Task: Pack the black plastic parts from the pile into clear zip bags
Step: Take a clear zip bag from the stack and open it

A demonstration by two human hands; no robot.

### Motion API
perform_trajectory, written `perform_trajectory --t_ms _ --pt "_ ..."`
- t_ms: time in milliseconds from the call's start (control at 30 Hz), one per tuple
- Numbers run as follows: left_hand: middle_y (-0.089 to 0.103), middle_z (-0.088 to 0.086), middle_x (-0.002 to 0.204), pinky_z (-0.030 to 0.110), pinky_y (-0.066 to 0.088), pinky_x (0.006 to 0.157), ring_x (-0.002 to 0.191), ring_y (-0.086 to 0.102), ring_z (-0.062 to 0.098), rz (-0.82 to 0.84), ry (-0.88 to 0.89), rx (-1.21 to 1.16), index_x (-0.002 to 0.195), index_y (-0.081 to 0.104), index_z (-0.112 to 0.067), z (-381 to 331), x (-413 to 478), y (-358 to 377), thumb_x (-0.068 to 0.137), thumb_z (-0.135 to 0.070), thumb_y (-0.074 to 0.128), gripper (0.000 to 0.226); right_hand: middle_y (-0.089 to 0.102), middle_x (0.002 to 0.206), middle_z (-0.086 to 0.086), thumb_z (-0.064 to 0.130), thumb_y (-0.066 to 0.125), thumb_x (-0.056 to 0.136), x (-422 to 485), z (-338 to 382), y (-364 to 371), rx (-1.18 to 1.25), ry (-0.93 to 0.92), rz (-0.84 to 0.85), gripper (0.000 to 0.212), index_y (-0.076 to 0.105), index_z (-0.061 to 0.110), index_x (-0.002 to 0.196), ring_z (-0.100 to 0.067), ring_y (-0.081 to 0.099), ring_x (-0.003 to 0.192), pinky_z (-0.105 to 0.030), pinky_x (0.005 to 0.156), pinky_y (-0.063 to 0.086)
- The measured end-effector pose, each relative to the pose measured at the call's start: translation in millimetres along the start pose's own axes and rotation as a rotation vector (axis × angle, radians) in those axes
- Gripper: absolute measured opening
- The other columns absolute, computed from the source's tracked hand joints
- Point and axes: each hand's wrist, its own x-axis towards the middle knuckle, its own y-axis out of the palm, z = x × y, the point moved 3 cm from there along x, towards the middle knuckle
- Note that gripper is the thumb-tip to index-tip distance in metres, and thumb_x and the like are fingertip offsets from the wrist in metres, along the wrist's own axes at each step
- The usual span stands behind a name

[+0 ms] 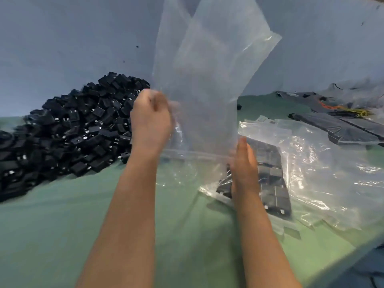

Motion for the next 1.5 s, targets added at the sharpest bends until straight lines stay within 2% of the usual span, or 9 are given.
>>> perform_trajectory --t_ms 133,333,433,567,833,1033,1200,1367,1500 --pt "0.048 0.009 0.078 0.022 0.038 0.055 0.066 0.046 0.015 -0.02 -0.229 0.014 0.09 0.054 -0.008 39 -8 -45 0.096 -0.021 0.047 0.016 0.066 0.099 -0.001 0.038 0.065 0.088 -12 3 16 -0.132 0.046 0.137 0.035 0.062 0.01 0.11 -0.019 0.061 0.092 -0.032 0.08 0.049" --pt "0.053 0.03 0.079 0.023 0.043 0.055 0.059 0.052 0.022 0.236 -0.565 0.02 0.099 0.06 0.003 96 -40 -25 0.089 0.003 0.044 0.02 0.061 0.075 0.003 0.016 0.058 0.094 -37 21 -14 -0.463 -0.427 -0.324 0.009 0.06 0.012 0.086 -0.004 0.055 0.064 -0.012 0.057 0.041" --pt "0.051 0.009 0.058 0.02 0.038 0.045 0.039 0.047 0.011 0.466 -0.675 -0.189 0.071 0.059 -0.007 102 -71 23 0.079 0.005 0.051 0.016 0.056 0.07 0.014 0.009 0.056 0.095 -46 38 -24 -0.342 -0.662 -0.371 0.009 0.057 0.015 0.088 0.009 0.056 0.057 0.0 0.053 0.038" --pt "0.062 0.005 0.058 0.023 0.051 0.047 0.048 0.06 0.014 0.644 -0.928 -0.684 0.076 0.059 -0.005 105 -107 74 0.098 -0.009 0.036 0.032 0.065 0.082 -0.003 0.015 0.055 0.097 -29 27 -58 0.092 -0.214 -0.452 0.017 0.055 0.025 0.083 -0.016 0.062 0.069 -0.031 0.062 0.053" --pt "0.065 -0.001 0.086 0.02 0.054 0.062 0.071 0.065 0.007 0.842 -0.863 -0.811 0.104 0.057 -0.014 77 -121 109 0.1 -0.016 0.041 0.016 0.062 0.081 -0.004 0.007 0.047 0.098 -23 14 -79 0.839 0.258 -0.191 0.01 0.056 0.012 0.099 -0.003 0.06 0.047 -0.011 0.043 0.047" --pt "0.063 0.014 0.09 0.011 0.046 0.054 0.079 0.056 0.016 0.616 -0.665 -0.301 0.118 0.057 0.008 51 -108 116 0.09 -0.002 0.055 0.03 0.07 0.074 -0.003 0.01 0.056 0.095 -21 22 -63 0.204 0.055 -0.109 0.006 0.058 0.015 0.092 -0.014 0.066 0.062 -0.028 0.058 0.057" --pt "0.038 0.016 0.147 0.029 0.032 0.099 0.136 0.035 0.028 0.464 -0.703 0.014 0.141 0.034 -0.001 95 -106 84 0.101 -0.003 0.031 0.041 0.065 0.097 -0.017 0.015 0.056 0.093 -20 2 -55 -0.206 0.026 -0.168 0.005 0.059 0.014 0.097 -0.03 0.061 0.083 -0.047 0.079 0.055" --pt "0.061 0.015 0.123 0.037 0.055 0.077 0.107 0.061 0.033 0.233 -0.986 -0.926 0.132 0.051 -0.009 97 -84 26 0.101 -0.041 0.03 0.049 0.067 0.088 -0.007 0.013 0.051 0.096 -25 -7 -34 -0.265 -0.022 -0.051 0.009 0.056 0.019 0.093 -0.025 0.068 0.073 -0.043 0.062 0.058" --pt "0.069 0.014 0.11 0.033 0.059 0.066 0.092 0.07 0.025 0.368 -0.867 -0.818 0.115 0.063 -0.007 88 -65 -54 0.092 -0.056 0.04 0.059 0.072 0.083 -0.006 0.008 0.05 0.097 -47 -2 6 -0.13 -0.071 0.184 0.014 0.057 0.02 0.096 -0.006 0.062 0.056 -0.02 0.047 0.049"
